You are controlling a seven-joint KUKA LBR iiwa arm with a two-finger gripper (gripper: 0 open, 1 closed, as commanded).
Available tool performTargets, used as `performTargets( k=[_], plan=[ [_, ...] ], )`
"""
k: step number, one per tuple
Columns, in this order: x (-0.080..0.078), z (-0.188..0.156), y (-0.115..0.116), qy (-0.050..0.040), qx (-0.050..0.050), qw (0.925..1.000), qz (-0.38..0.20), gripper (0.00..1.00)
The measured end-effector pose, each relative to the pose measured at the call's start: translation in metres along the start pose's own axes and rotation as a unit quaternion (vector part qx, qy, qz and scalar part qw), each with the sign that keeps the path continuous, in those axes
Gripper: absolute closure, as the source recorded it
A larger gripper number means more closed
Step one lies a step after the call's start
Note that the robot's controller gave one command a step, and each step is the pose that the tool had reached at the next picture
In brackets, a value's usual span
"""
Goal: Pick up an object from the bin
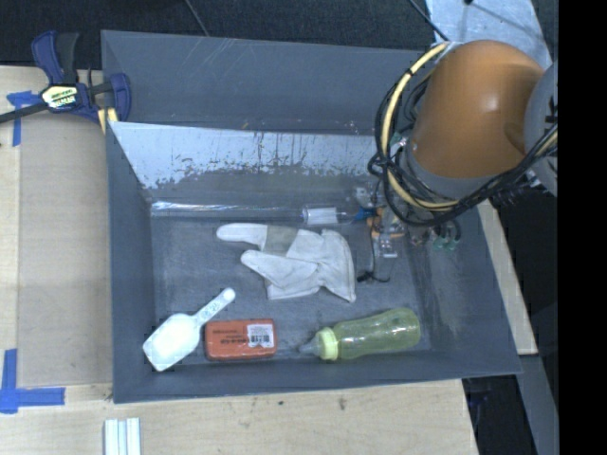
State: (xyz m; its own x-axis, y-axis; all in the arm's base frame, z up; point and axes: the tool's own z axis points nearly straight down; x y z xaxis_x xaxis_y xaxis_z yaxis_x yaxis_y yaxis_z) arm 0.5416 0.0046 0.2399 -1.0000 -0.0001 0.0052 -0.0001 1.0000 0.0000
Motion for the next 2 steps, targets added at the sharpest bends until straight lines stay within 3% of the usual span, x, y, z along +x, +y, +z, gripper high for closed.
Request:
performTargets(
  k=[1,2],
  plan=[
    [-0.001,-0.005,0.000,-0.0045,0.000,1.0000,0.000,0.00],
    [-0.013,0.047,0.004,-0.0079,0.000,0.9999,-0.008,0.00]
  ],
)
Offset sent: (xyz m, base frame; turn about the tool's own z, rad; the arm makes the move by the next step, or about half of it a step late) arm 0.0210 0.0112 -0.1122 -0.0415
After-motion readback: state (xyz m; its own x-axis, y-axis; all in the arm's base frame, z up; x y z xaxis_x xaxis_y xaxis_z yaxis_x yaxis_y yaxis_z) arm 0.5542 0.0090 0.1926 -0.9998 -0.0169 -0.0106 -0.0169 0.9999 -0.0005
